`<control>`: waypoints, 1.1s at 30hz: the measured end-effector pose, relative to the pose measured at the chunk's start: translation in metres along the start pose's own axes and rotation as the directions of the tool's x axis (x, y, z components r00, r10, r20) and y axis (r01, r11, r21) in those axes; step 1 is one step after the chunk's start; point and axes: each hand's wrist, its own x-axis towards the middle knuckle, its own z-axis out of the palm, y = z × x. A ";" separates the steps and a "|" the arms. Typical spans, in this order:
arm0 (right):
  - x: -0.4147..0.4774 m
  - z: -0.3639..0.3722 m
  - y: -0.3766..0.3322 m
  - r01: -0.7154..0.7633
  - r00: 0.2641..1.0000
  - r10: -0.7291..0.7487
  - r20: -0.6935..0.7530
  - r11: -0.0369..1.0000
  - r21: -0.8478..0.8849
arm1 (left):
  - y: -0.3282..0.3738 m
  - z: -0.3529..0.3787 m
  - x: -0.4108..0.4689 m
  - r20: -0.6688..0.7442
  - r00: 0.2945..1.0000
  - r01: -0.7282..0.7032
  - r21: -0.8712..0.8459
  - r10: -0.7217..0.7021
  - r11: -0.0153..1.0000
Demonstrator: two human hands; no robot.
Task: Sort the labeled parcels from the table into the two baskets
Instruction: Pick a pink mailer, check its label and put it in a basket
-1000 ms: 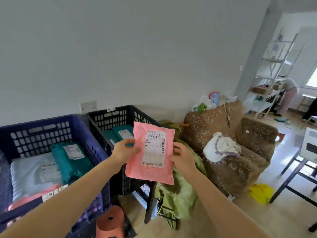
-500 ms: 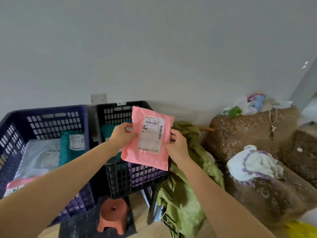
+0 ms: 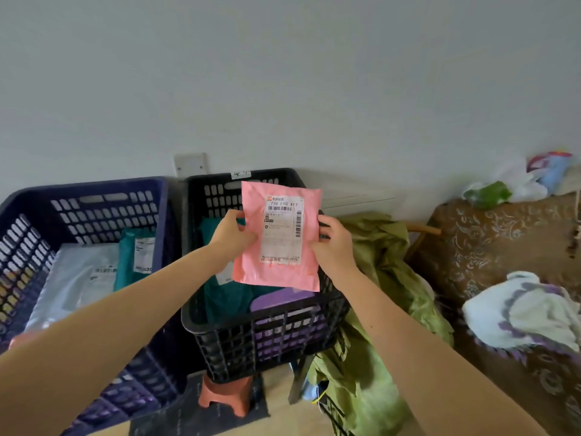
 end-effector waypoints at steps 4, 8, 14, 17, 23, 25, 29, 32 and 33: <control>0.021 0.028 0.018 -0.068 0.995 0.070 0.068 0.997 -0.030 | -0.022 0.002 0.026 -0.001 0.999 0.046 0.053 -0.046 0.998; 0.034 0.047 0.040 -0.200 0.962 0.210 0.176 0.977 -0.073 | -0.046 0.003 0.040 0.071 0.986 0.142 0.148 -0.153 0.979; 0.046 0.069 0.068 -0.460 0.785 0.479 0.393 0.876 -0.148 | -0.077 0.008 0.050 0.152 0.949 0.213 0.338 -0.277 0.916; 0.055 0.080 0.077 -0.514 0.673 0.552 0.493 0.828 -0.225 | -0.094 0.018 0.053 0.160 0.931 0.218 0.477 -0.328 0.851; 0.075 0.089 0.088 -0.463 0.534 0.605 0.590 0.794 -0.394 | -0.111 0.032 0.051 0.138 0.921 0.232 0.557 -0.364 0.797; 0.079 0.093 0.094 -0.456 0.495 0.611 0.618 0.788 -0.414 | -0.114 0.034 0.049 0.158 0.916 0.199 0.621 -0.370 0.758; 0.084 0.098 0.106 -0.329 0.439 0.626 0.645 0.780 -0.533 | -0.118 0.039 0.044 0.185 0.895 0.206 0.638 -0.406 0.742; 0.084 0.102 0.114 -0.253 0.390 0.650 0.652 0.756 -0.603 | -0.124 0.044 0.039 0.182 0.895 0.196 0.659 -0.407 0.726; 0.083 0.105 0.117 -0.243 0.372 0.657 0.656 0.751 -0.614 | -0.127 0.046 0.038 0.180 0.891 0.202 0.665 -0.417 0.719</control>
